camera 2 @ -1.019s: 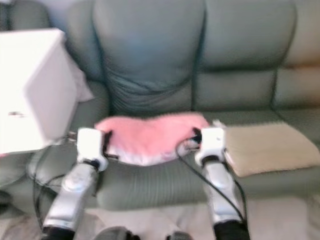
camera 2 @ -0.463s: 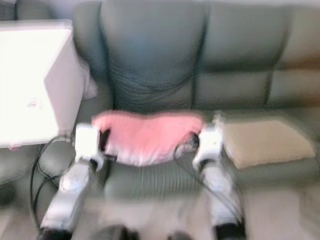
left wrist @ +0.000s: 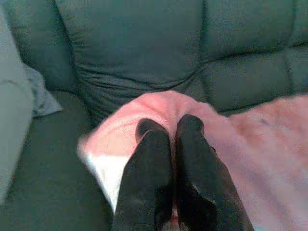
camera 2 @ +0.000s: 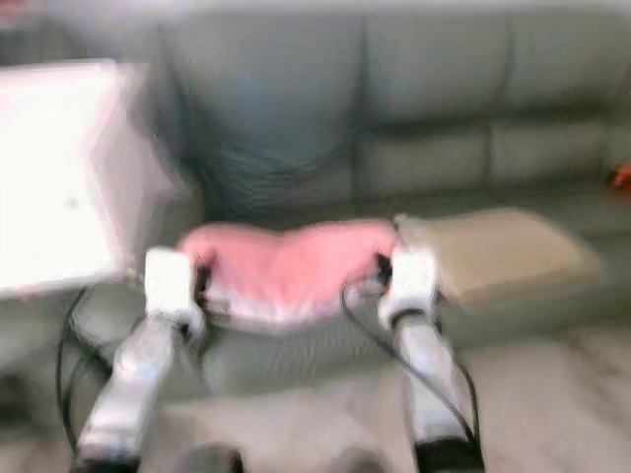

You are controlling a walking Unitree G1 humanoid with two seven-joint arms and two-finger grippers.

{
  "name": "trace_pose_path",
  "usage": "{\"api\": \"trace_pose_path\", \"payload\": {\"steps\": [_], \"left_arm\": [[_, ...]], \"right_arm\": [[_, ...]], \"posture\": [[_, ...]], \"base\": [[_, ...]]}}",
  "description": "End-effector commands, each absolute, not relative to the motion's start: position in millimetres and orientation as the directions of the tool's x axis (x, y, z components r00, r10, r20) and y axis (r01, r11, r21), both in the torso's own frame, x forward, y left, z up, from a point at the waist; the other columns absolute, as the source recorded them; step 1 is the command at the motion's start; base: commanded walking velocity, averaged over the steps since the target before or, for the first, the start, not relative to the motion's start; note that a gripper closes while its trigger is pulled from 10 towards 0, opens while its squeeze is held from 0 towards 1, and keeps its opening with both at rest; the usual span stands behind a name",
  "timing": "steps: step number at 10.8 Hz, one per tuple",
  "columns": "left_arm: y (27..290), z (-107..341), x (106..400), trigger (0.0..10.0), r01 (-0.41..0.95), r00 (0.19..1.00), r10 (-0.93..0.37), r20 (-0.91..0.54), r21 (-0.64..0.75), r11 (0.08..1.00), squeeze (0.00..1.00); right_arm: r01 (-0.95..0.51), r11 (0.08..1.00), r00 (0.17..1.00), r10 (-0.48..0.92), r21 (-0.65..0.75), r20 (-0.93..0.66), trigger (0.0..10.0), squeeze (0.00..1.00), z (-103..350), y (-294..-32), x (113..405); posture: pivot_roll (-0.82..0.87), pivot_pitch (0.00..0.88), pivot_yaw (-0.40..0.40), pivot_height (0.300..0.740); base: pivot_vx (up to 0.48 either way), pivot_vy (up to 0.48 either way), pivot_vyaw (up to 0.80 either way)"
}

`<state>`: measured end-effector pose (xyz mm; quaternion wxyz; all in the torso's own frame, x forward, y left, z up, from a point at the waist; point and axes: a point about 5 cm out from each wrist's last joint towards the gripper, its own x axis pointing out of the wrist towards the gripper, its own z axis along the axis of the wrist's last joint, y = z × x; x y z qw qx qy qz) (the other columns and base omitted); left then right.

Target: Move the pillow to the sofa

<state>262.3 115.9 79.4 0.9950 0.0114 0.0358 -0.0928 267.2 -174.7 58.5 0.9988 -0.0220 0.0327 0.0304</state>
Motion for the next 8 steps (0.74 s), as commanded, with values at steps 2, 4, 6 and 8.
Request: {"api": "trace_pose_path", "payload": {"steps": [2, 4, 6, 8], "left_arm": [[112.6, 86.0, 264.6, 10.0, 0.203, 0.978, -0.202, -0.042, 0.02, 0.979, 0.0], [113.6, 85.4, 266.1, 10.0, 0.195, 0.98, -0.194, -0.044, 0.024, 0.981, 0.0], [114.4, 85.8, 267.5, 10.0, 0.175, 0.984, -0.174, -0.039, 0.024, 0.984, 0.0], [113.6, 84.6, 269.6, 10.0, 0.162, 0.986, -0.161, -0.052, 0.023, 0.987, 0.0]], "right_arm": [[-0.078, 0.996, 0.997, 0.078, -0.048, 0.002, 10.0, 0.0, 75.9, -171.5, 279.2], [-0.079, 0.996, 0.997, 0.079, -0.048, 0.005, 10.0, 0.0, 76.1, -171.3, 280.2], [-0.08, 0.996, 0.997, 0.08, -0.048, 0.008, 10.0, 0.0, 76.2, -171.2, 281.3], [-0.079, 0.996, 0.997, 0.08, -0.048, 0.009, 10.0, 0.0, 76.4, -171.6, 281.5]], "posture": [[0.01, 0.0, -0.024, 0.74], [0.01, 0.0, -0.025, 0.74], [0.01, 0.0, -0.024, 0.74], [0.01, 0.0, -0.023, 0.74]], "base": [[0.12, 0.0, 0.0], [0.0, 0.0, 0.0], [0.0, 0.0, 0.0], [0.0, 0.0, 0.0]]}}
